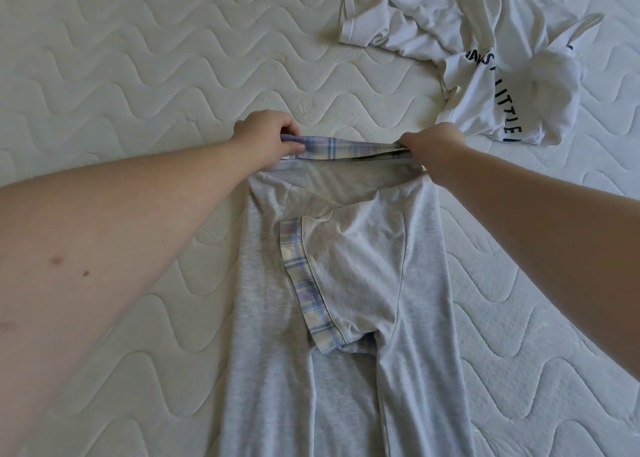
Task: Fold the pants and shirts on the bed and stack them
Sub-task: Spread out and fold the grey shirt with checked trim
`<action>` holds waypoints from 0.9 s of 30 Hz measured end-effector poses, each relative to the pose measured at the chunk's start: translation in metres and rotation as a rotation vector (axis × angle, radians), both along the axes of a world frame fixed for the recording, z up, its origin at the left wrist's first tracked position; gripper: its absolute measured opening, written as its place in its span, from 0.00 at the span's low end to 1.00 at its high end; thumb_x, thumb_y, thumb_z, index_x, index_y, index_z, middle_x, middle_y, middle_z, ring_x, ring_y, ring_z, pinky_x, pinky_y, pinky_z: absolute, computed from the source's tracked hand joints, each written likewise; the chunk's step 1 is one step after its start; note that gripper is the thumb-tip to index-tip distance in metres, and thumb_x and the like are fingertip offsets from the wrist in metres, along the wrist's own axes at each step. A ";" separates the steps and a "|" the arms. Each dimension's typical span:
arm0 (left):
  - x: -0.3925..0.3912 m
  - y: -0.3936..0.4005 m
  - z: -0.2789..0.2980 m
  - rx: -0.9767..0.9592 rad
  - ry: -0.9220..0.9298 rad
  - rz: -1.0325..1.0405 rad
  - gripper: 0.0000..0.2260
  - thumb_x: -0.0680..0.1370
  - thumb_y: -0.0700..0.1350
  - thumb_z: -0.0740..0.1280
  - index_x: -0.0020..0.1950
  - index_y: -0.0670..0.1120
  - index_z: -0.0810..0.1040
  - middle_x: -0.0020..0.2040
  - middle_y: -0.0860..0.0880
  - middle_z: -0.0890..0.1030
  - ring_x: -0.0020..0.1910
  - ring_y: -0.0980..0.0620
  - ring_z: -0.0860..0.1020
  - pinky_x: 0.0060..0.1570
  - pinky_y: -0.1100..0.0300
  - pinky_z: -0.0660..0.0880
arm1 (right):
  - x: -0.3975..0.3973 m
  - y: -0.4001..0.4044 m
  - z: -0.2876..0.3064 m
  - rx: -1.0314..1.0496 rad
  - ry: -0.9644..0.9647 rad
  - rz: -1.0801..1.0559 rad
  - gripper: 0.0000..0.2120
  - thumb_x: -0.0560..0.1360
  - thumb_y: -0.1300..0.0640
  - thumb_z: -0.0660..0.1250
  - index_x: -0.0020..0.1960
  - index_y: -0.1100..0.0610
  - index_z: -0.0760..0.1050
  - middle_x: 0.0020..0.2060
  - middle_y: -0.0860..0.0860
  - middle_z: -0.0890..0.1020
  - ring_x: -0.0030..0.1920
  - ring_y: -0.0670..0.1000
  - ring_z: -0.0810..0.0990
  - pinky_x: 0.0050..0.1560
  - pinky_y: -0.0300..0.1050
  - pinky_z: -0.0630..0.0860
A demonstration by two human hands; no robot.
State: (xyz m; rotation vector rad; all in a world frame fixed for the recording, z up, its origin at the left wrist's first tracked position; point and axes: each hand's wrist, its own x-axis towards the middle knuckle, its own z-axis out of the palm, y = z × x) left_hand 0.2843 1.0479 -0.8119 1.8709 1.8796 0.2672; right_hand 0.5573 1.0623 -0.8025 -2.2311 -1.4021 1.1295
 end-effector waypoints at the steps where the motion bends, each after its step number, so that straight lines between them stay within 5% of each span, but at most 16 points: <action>1: 0.000 0.002 0.000 0.015 -0.018 0.030 0.07 0.75 0.50 0.73 0.51 0.51 0.81 0.47 0.54 0.78 0.52 0.49 0.76 0.59 0.50 0.71 | 0.004 0.003 0.002 0.011 0.095 -0.055 0.03 0.75 0.56 0.67 0.46 0.56 0.75 0.36 0.51 0.74 0.33 0.47 0.72 0.31 0.37 0.72; 4: 0.003 0.003 -0.002 0.025 -0.027 0.091 0.05 0.77 0.47 0.71 0.52 0.51 0.81 0.46 0.55 0.77 0.54 0.48 0.77 0.59 0.51 0.71 | 0.013 0.008 0.002 0.044 0.203 -0.161 0.07 0.78 0.62 0.64 0.54 0.58 0.79 0.37 0.49 0.80 0.32 0.43 0.77 0.33 0.33 0.74; 6: 0.005 0.002 -0.007 0.003 -0.014 0.101 0.04 0.78 0.46 0.68 0.53 0.50 0.80 0.49 0.52 0.79 0.55 0.46 0.77 0.59 0.51 0.71 | 0.015 0.006 0.002 0.040 0.138 -0.161 0.09 0.80 0.61 0.63 0.55 0.57 0.81 0.36 0.47 0.82 0.26 0.42 0.73 0.25 0.32 0.71; 8: 0.005 -0.001 -0.014 -0.026 -0.008 0.080 0.05 0.80 0.45 0.66 0.54 0.49 0.78 0.54 0.48 0.80 0.56 0.44 0.76 0.60 0.49 0.71 | 0.014 0.000 -0.004 0.078 0.098 -0.030 0.10 0.81 0.56 0.63 0.60 0.51 0.80 0.45 0.49 0.83 0.26 0.45 0.69 0.20 0.33 0.66; 13: 0.001 -0.004 -0.021 0.013 -0.132 0.048 0.03 0.79 0.43 0.66 0.52 0.48 0.77 0.50 0.49 0.78 0.48 0.49 0.74 0.48 0.59 0.68 | -0.002 -0.009 -0.011 0.108 0.104 0.311 0.13 0.83 0.47 0.57 0.62 0.43 0.77 0.55 0.47 0.79 0.37 0.43 0.73 0.33 0.33 0.69; 15: -0.001 -0.005 -0.021 0.039 -0.158 0.044 0.02 0.79 0.43 0.67 0.50 0.50 0.77 0.46 0.51 0.77 0.46 0.51 0.74 0.46 0.60 0.67 | -0.005 -0.005 -0.010 0.073 0.111 0.230 0.17 0.83 0.44 0.54 0.58 0.50 0.79 0.53 0.50 0.80 0.42 0.47 0.75 0.39 0.39 0.71; 19: -0.001 -0.009 -0.019 0.077 -0.193 0.053 0.03 0.78 0.43 0.68 0.48 0.51 0.77 0.40 0.56 0.76 0.43 0.53 0.74 0.45 0.62 0.66 | 0.000 0.001 -0.009 0.002 -0.250 0.313 0.18 0.81 0.46 0.62 0.56 0.60 0.78 0.39 0.52 0.78 0.33 0.49 0.71 0.30 0.40 0.68; 22: -0.002 -0.010 -0.015 0.080 -0.165 0.058 0.02 0.77 0.45 0.70 0.48 0.52 0.78 0.38 0.59 0.74 0.41 0.53 0.73 0.44 0.61 0.67 | 0.005 -0.005 -0.004 -0.062 -0.178 0.282 0.18 0.77 0.38 0.64 0.50 0.53 0.79 0.35 0.50 0.77 0.30 0.49 0.72 0.25 0.38 0.67; 25: -0.005 -0.010 -0.009 0.039 -0.115 0.057 0.04 0.76 0.50 0.72 0.49 0.52 0.80 0.41 0.55 0.77 0.43 0.51 0.75 0.51 0.54 0.73 | 0.014 -0.009 0.000 -0.003 0.044 0.420 0.09 0.78 0.45 0.67 0.57 0.44 0.80 0.45 0.49 0.83 0.37 0.49 0.75 0.29 0.36 0.69; 27: -0.007 -0.009 -0.006 0.013 -0.093 0.038 0.06 0.74 0.51 0.73 0.49 0.52 0.81 0.41 0.54 0.78 0.42 0.51 0.75 0.55 0.51 0.73 | 0.019 -0.010 0.005 0.020 0.014 0.586 0.08 0.78 0.49 0.68 0.57 0.42 0.81 0.43 0.42 0.82 0.36 0.42 0.77 0.29 0.28 0.68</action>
